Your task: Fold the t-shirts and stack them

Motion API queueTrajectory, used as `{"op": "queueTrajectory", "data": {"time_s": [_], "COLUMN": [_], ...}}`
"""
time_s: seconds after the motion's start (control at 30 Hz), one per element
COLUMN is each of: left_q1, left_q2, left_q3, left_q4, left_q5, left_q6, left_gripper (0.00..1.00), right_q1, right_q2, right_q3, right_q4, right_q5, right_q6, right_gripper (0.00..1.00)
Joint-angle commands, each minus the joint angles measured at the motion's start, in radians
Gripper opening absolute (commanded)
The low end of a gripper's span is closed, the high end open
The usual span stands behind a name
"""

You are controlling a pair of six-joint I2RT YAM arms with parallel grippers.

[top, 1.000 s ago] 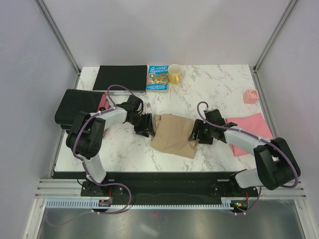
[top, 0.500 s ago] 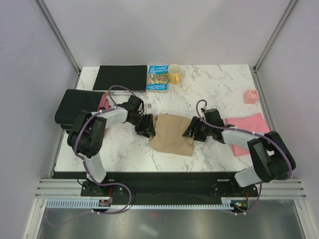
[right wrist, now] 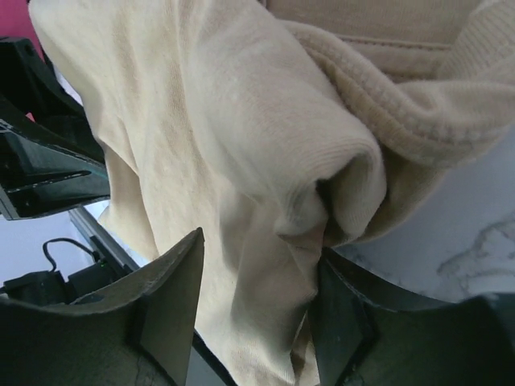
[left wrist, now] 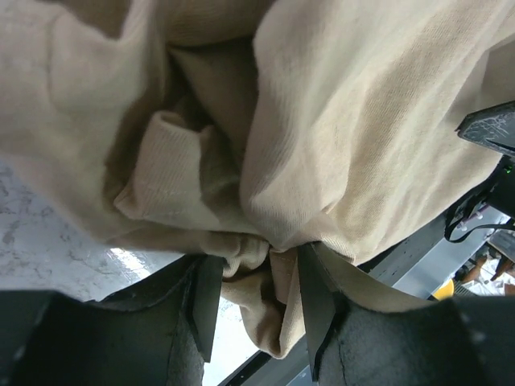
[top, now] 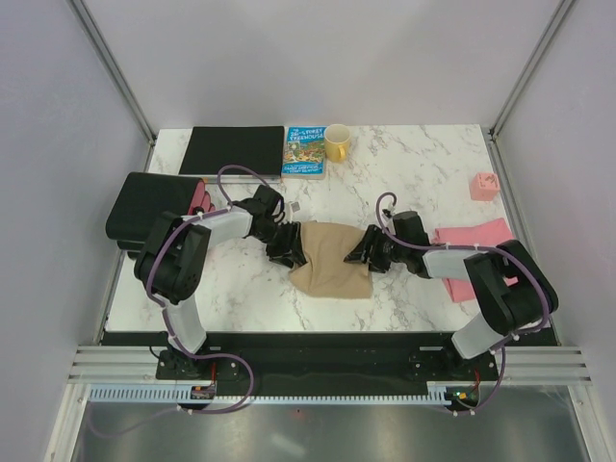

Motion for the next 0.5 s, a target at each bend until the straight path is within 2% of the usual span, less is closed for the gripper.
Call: {"op": "queueTrajectory", "data": {"time_s": [0.0,0.03,0.07,0.1,0.13,0.23,0.47], "left_q1": [-0.016,-0.016,-0.014,-0.016,-0.014,-0.016,-0.016], "left_q2": [0.035,0.035,0.035,0.036,0.036,0.035,-0.005], "left_q3": [0.011,0.013,0.013,0.014,0.016,0.014,0.02], "left_q4": [-0.006,-0.007,-0.009,-0.012,-0.012,-0.016,-0.036], "left_q5": [-0.017,-0.017,-0.023,-0.024,-0.026,-0.037,-0.129], "left_q6": [0.045,0.046,0.046,0.048,0.048,0.049,0.036], "left_gripper": [0.49,0.49,0.49,0.49,0.49,0.49,0.5], "right_q1": [0.013,0.013,0.015,0.015,0.013,0.015,0.013], "right_q2": [0.113,0.122,0.122,0.121,0.109,0.052,-0.097], "right_q3": [-0.061,-0.061,-0.06,-0.06,-0.061,-0.07,-0.04], "right_q4": [-0.114,-0.103,-0.102,-0.102,-0.103,-0.12,-0.221], "right_q5": [0.065,0.065,0.072,0.077,0.086,0.128,0.232], "right_q6": [-0.019,-0.016,-0.014,-0.013,-0.011,-0.013,-0.039], "right_gripper": [0.55,0.51,0.35,0.25,0.07,0.0,0.0]}}
